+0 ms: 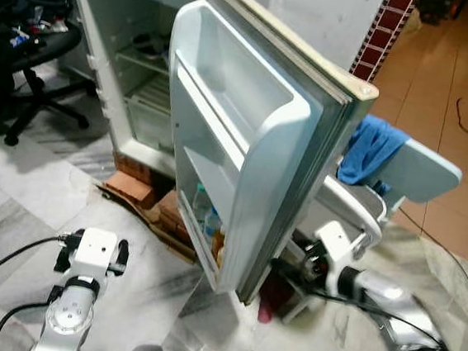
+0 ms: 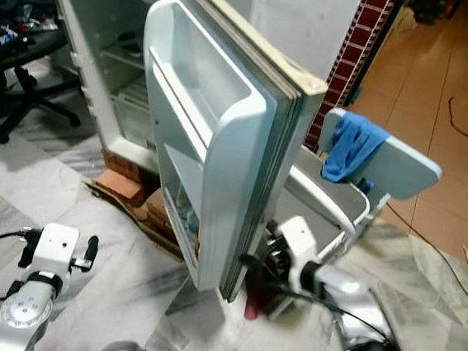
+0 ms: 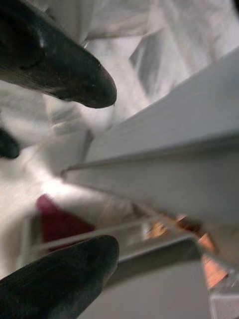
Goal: Restocking fridge
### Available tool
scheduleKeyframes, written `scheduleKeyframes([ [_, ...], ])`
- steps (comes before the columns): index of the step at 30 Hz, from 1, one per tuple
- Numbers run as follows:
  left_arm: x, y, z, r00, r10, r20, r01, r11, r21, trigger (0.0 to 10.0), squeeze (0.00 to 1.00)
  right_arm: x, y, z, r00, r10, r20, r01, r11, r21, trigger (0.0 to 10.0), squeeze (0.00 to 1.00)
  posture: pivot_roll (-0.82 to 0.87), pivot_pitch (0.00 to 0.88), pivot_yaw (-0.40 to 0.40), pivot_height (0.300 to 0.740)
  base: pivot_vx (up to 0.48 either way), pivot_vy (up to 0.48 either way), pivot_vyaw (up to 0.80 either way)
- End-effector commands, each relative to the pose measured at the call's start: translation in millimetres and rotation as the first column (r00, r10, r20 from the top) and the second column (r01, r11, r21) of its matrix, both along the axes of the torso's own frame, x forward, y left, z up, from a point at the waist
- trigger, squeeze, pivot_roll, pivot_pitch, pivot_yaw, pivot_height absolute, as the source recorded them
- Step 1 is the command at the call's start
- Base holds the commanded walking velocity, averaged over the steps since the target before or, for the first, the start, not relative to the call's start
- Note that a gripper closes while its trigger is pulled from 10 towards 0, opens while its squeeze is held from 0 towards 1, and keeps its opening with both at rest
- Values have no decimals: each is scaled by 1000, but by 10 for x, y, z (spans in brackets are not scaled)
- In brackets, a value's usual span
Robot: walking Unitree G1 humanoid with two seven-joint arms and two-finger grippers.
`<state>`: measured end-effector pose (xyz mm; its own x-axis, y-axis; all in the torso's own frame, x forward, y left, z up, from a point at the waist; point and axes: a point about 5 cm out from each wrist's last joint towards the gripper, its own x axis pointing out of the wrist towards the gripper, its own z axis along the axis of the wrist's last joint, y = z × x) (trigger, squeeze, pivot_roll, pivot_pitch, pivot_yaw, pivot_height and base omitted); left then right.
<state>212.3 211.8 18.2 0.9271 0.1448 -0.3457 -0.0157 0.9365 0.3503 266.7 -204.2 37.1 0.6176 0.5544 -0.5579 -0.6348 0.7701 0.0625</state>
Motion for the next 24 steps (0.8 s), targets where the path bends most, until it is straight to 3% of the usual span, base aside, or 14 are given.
scheduleKeyframes([
  [1,6,-4,-5,1000,-8,-15,8,1000,7,10000,0,51,-163,-19,999,-39,-8,38,994,-106,10000,0,132,48,-34,740,0,0,0],
  [3,10,-5,-7,1000,-9,-21,9,1000,11,10000,0,120,-287,16,998,-64,8,64,984,-167,10000,0,135,46,-34,740,0,0,0],
  [6,12,-6,-7,1000,-8,-21,8,1000,10,10000,0,180,-305,66,996,-82,46,89,983,-164,10000,0,136,45,-34,740,0,0,0],
  [8,16,-9,-7,1000,-7,-19,7,1000,6,10000,0,393,-228,322,967,-157,201,166,986,-27,10000,0,138,44,-35,740,0,0,0],
  [11,20,-16,-4,1000,-12,-15,12,1000,2,10000,0,476,-116,487,950,-205,235,175,975,139,10000,0,138,42,-34,740,0,0,0],
  [12,24,-25,-5,1000,-20,-17,20,1000,2,10000,0,538,19,659,942,-236,238,155,937,314,10000,0,138,41,-33,740,0,0,0],
  [15,24,-28,-5,999,-25,-21,25,1000,6,10000,0,547,165,795,953,-201,228,86,898,431,10000,0,139,40,-32,740,0,0,0],
  [17,3,-21,-17,999,-26,-33,27,1000,13,10000,0,467,413,1004,966,-84,245,-73,821,566,10000,0,140,40,-33,740,0,0,0],
  [19,-29,-8,-32,999,-21,-44,22,1000,17,10000,0,372,554,1118,966,6,258,-172,761,626,10000,0,144,42,-36,740,0,0,0],
  [22,-136,50,-75,997,8,-71,-6,999,33,10000,0,120,749,1245,940,191,283,-339,621,707,10000,0,157,44,-44,740,0,0,0],
  [24,-192,81,-98,996,28,-83,-26,999,34,10000,0,53,777,1187,938,236,256,-348,608,714,10000,0,166,45,-49,740,0,0,0],
])
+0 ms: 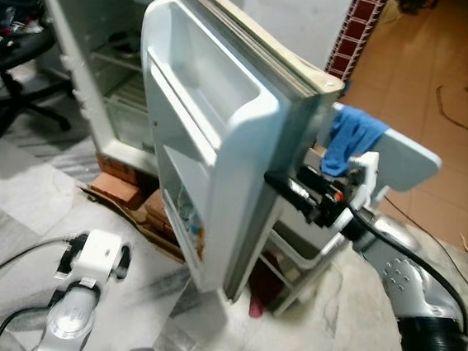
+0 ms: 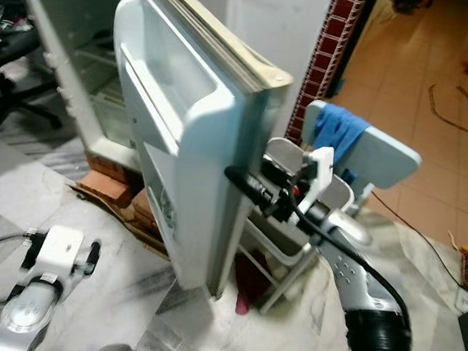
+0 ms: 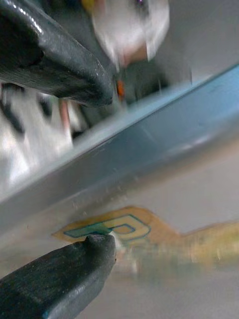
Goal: Restocking fridge
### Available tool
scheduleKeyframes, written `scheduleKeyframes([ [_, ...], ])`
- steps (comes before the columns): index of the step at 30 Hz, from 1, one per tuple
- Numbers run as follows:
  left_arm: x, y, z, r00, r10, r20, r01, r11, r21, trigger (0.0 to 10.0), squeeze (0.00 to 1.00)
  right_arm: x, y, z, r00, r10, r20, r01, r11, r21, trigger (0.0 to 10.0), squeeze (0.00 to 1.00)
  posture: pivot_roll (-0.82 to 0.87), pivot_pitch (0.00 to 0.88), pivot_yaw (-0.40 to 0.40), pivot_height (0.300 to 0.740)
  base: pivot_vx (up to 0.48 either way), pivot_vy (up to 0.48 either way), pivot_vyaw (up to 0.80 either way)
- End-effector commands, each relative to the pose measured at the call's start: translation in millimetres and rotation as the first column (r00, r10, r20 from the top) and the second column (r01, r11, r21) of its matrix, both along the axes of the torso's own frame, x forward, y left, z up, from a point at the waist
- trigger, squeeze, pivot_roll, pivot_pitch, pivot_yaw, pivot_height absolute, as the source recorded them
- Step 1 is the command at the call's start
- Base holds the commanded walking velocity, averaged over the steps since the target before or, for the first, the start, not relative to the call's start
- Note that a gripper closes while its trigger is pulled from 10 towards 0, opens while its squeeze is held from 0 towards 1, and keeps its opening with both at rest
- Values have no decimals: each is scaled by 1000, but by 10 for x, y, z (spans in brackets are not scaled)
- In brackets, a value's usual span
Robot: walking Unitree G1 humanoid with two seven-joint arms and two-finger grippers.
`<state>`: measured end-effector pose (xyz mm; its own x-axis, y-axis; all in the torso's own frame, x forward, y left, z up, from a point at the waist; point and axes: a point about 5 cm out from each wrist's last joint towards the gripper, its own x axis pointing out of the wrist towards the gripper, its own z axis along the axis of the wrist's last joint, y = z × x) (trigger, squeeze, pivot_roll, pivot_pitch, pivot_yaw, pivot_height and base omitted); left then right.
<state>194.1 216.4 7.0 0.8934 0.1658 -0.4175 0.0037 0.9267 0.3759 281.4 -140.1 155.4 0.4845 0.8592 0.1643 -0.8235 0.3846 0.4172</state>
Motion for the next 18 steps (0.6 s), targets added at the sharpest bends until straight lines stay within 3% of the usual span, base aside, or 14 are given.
scheduleKeyframes([
  [1,-10,34,14,1000,15,0,-15,1000,7,10000,0,-94,136,4,993,119,0,-119,992,30,10000,0,166,45,-49,740,0,0,0],
  [6,-194,179,-53,995,91,-31,-90,996,27,10000,0,-256,111,-310,975,177,-135,-183,983,-33,10000,0,187,53,-59,740,0,0,0],
  [12,-317,287,-103,987,148,-55,-147,989,24,10000,0,-282,41,-574,970,131,-207,-162,977,-142,10000,0,198,58,-60,740,0,0,0],
  [15,-309,294,-103,989,139,-53,-138,990,24,10000,0,-217,6,-696,980,38,-194,-84,969,-234,10000,0,199,58,-59,740,0,0,0],
  [18,-263,289,-65,996,91,-6,-91,995,52,10000,0,-77,-41,-745,980,-128,-151,78,952,-296,10000,0,197,55,-55,740,0,0,0],
])
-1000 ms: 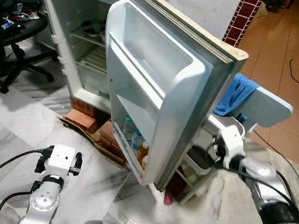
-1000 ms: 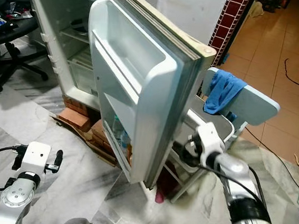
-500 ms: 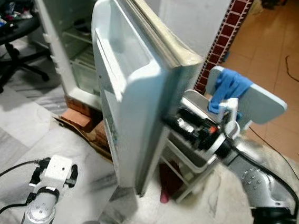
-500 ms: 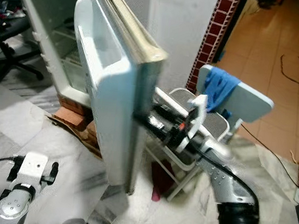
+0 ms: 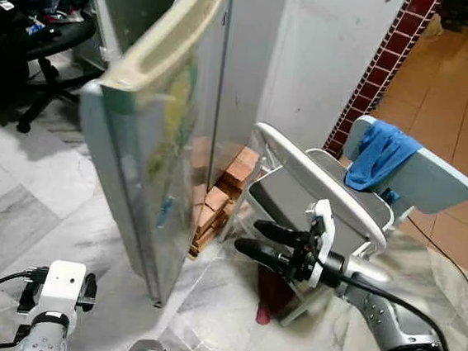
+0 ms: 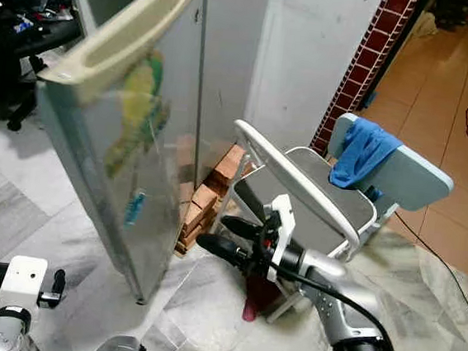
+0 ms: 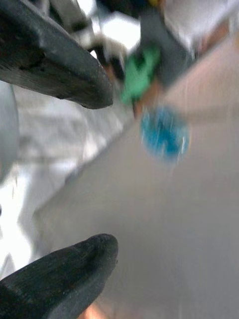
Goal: Restocking fridge
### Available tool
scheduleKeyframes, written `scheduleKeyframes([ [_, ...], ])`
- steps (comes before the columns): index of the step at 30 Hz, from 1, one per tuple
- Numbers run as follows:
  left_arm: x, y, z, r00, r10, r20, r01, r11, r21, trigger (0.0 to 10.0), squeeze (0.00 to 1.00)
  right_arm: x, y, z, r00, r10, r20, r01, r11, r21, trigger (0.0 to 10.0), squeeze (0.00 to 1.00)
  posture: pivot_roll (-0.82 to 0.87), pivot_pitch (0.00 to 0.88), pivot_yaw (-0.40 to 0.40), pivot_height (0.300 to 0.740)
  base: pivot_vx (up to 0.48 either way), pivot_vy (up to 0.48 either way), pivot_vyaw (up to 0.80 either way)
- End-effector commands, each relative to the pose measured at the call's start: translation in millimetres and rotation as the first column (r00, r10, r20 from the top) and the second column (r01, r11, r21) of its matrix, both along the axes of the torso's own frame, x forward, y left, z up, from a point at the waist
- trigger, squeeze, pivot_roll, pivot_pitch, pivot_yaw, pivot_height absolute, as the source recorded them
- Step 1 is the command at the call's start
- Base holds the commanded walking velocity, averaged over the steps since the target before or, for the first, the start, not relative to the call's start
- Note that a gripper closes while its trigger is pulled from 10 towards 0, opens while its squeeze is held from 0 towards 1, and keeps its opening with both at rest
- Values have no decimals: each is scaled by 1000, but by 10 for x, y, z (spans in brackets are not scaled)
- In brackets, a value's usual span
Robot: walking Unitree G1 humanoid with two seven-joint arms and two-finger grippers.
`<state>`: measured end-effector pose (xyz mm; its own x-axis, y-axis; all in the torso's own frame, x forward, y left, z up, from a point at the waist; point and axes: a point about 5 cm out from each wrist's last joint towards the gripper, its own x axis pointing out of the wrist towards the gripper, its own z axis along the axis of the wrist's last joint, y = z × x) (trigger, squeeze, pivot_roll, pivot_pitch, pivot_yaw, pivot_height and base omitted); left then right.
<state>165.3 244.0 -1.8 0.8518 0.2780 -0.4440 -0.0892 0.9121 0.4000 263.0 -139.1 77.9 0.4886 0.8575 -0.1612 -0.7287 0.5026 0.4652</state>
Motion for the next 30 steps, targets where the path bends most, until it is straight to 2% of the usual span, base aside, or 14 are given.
scheduleKeyframes([
  [1,40,9,40,998,-37,44,35,999,40,10000,0,140,-66,28,990,-126,67,129,990,-53,10000,0,197,55,-55,740,0,0,0],
  [2,73,-3,63,996,-55,65,52,997,55,10000,0,179,-84,40,981,-172,90,177,982,-58,10000,0,195,54,-55,740,0,0,0],
  [4,190,-63,139,988,-92,122,85,995,58,10000,0,261,-120,107,947,-300,111,303,953,-11,10000,0,192,52,-56,740,0,0,0],
  [6,285,-127,207,979,-123,160,117,992,44,10000,0,294,-133,157,918,-374,132,376,927,13,10000,0,185,51,-57,740,0,0,0],
  [8,432,-228,358,965,-136,223,134,991,27,10000,0,335,-143,189,854,-485,187,492,871,14,10000,0,167,62,-55,740,0,0,0],
  [10,543,-306,466,953,-150,264,150,988,17,10000,0,341,-160,183,807,-560,190,565,825,32,10000,0,165,59,-56,740,0,278,0],
  [14,703,-459,646,921,-203,334,212,977,8,10000,0,319,-156,135,729,-659,187,665,746,38,10000,0,154,59,-51,740,0,452,0],
  [18,771,-559,710,904,-212,371,237,971,-20,10000,0,300,-157,83,656,-729,196,741,671,18,10000,0,146,54,-43,740,0,480,0],
  [22,778,-604,722,901,-228,370,255,966,-27,10000,0,312,-160,99,617,-756,219,771,636,22,10000,0,135,51,-39,740,0,480,0],
  [30,802,-622,744,892,-250,376,278,960,-20,10000,0,313,-202,106,591,-769,243,790,613,17,10000,0,128,53,-40,740,0,480,-334],
])
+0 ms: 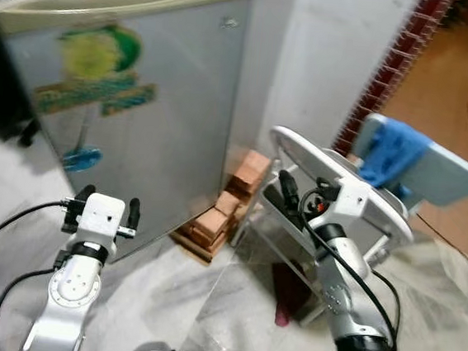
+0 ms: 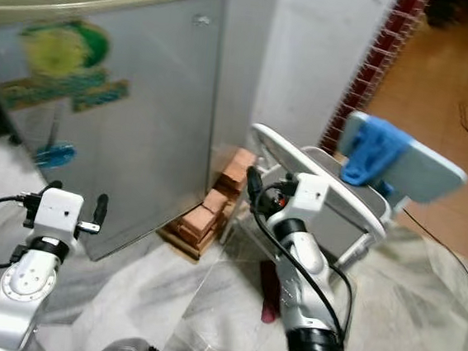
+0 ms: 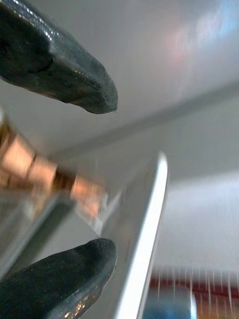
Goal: Restocking fridge
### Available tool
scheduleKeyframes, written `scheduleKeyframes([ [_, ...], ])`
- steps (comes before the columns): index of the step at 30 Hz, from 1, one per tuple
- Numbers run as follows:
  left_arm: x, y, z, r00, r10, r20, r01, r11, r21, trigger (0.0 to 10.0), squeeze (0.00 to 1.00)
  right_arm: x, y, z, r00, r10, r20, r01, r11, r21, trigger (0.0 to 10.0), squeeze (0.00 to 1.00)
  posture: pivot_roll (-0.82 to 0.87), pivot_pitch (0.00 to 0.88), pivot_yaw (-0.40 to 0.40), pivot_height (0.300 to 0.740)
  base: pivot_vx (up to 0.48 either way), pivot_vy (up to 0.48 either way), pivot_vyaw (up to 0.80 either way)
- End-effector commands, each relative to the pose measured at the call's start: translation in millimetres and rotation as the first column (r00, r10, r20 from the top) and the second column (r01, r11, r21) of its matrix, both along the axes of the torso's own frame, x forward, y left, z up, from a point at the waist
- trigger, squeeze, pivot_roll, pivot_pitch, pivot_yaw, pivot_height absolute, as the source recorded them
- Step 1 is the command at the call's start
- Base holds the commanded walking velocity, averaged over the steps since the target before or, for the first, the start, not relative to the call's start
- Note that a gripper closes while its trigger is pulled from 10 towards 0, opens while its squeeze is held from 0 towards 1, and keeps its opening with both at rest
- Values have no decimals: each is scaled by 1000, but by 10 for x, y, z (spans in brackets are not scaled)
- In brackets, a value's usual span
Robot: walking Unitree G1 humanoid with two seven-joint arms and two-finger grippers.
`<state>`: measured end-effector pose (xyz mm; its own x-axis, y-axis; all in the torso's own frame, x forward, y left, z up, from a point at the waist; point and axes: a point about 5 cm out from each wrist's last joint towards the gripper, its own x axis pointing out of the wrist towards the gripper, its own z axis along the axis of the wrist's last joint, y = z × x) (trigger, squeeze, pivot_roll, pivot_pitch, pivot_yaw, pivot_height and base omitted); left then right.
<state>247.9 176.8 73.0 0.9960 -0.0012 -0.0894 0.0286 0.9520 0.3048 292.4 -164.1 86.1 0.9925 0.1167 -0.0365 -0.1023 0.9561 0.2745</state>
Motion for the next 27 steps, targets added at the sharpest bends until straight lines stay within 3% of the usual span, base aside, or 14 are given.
scheduleKeyframes([
  [1,-15,47,6,1000,0,-4,0,1000,13,10000,0,14,36,19,1000,-13,16,13,1000,-1,10000,0,126,51,-42,740,0,480,0],
  [7,13,29,37,1000,-5,14,5,1000,4,10000,0,-7,12,-16,999,-49,11,49,998,-29,10000,0,121,47,-42,740,0,480,-203],
  [27,89,6,65,999,-23,29,23,1000,8,10000,0,1,-14,-34,997,-66,28,67,996,-52,10000,0,118,40,-37,740,0,480,-596],
])
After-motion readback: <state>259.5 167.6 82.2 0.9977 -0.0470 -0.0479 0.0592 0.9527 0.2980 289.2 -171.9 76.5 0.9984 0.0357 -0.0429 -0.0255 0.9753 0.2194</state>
